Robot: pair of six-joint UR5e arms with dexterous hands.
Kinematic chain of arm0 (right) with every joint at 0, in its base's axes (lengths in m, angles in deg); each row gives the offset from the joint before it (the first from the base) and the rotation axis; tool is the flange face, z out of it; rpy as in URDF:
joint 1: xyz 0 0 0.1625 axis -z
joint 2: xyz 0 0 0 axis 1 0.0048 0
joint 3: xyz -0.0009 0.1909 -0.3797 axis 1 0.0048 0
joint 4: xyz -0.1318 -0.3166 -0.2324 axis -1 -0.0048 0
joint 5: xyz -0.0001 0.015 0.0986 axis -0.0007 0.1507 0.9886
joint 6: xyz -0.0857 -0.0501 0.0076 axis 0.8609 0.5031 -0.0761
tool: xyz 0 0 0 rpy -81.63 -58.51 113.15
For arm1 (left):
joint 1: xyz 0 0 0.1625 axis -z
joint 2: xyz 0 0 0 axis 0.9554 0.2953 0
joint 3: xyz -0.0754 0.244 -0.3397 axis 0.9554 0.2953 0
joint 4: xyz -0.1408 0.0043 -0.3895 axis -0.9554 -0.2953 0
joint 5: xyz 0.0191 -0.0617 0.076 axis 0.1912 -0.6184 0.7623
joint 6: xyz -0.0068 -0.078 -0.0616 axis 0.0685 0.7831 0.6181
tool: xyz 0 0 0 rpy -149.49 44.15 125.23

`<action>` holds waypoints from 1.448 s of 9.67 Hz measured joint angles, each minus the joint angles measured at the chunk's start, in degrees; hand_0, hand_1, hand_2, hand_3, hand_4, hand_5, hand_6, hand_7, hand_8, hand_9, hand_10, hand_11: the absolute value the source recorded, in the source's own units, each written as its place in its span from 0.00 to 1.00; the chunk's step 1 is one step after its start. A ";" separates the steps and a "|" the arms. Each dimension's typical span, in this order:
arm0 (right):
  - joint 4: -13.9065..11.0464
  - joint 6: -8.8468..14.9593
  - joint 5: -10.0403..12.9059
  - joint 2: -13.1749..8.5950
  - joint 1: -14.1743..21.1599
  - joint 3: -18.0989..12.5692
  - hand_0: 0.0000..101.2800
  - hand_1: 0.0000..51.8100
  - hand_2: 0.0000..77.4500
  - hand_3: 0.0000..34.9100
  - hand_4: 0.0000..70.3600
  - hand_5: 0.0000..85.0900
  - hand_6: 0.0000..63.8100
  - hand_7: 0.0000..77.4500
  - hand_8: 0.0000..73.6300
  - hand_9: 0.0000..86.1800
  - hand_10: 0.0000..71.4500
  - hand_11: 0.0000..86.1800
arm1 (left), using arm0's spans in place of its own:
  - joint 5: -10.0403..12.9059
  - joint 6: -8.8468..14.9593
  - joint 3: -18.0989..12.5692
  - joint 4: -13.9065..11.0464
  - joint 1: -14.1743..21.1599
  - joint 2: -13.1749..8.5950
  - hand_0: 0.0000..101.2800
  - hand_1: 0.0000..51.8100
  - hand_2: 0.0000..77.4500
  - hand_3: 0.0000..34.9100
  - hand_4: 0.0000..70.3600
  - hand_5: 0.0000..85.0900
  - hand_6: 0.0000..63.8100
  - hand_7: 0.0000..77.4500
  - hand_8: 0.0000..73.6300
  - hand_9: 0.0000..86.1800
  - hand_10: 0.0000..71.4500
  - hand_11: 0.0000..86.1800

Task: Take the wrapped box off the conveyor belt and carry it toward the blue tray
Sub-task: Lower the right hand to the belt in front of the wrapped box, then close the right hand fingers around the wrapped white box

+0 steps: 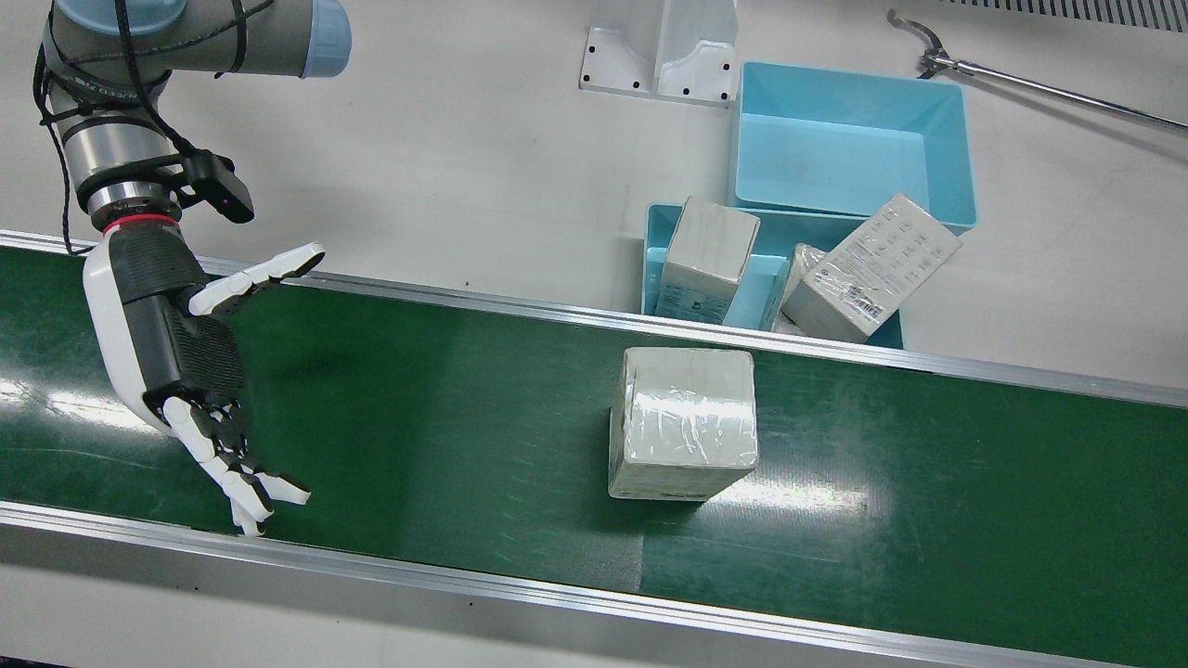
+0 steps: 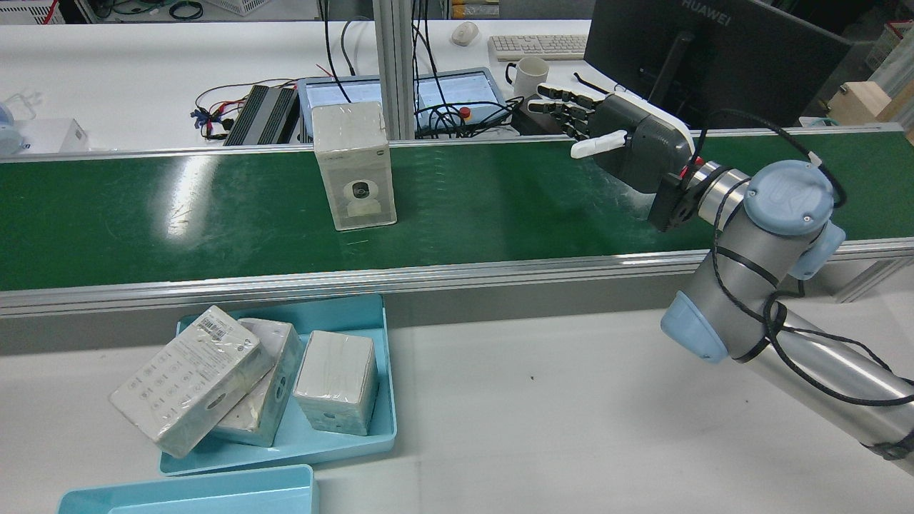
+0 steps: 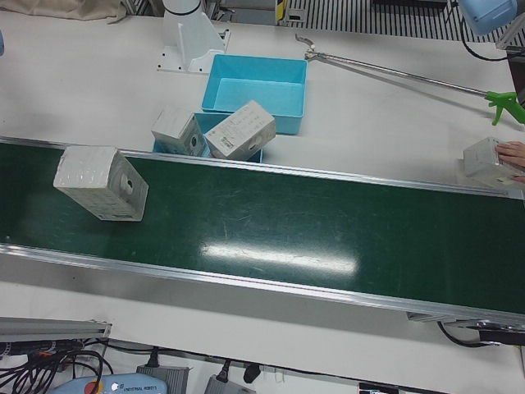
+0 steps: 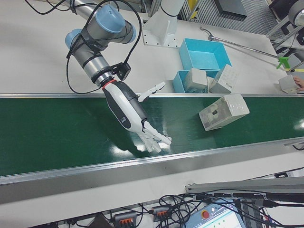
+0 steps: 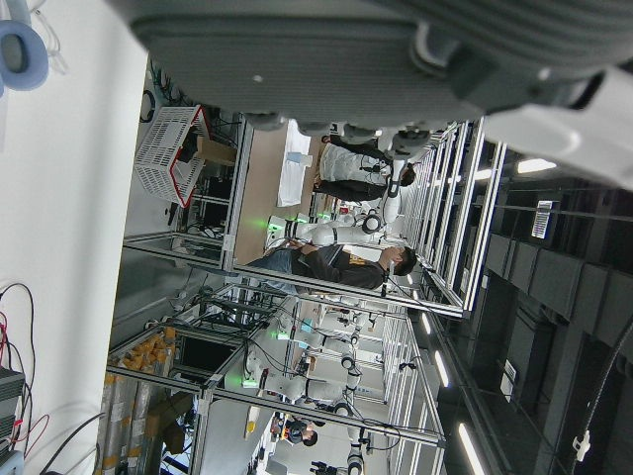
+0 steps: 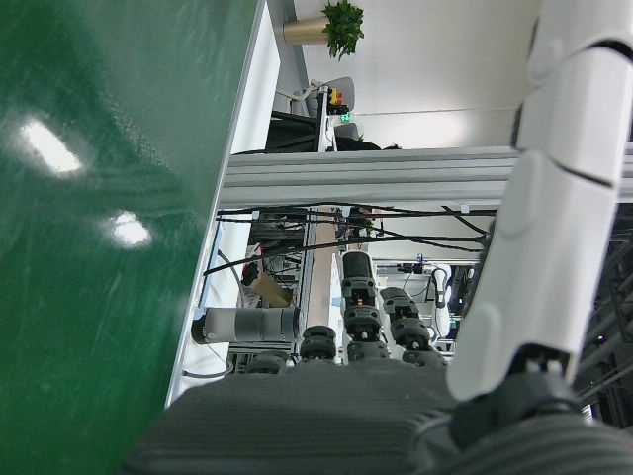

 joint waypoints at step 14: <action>0.00 -0.88 -0.31 0.29 -1.76 -0.45 0.45 0.21 0.11 0.00 0.13 0.10 0.11 0.23 0.04 0.06 0.00 0.01 | 0.00 0.00 0.00 0.00 0.00 0.00 0.00 0.00 0.01 0.00 0.01 0.01 0.00 0.01 0.01 0.00 0.00 0.01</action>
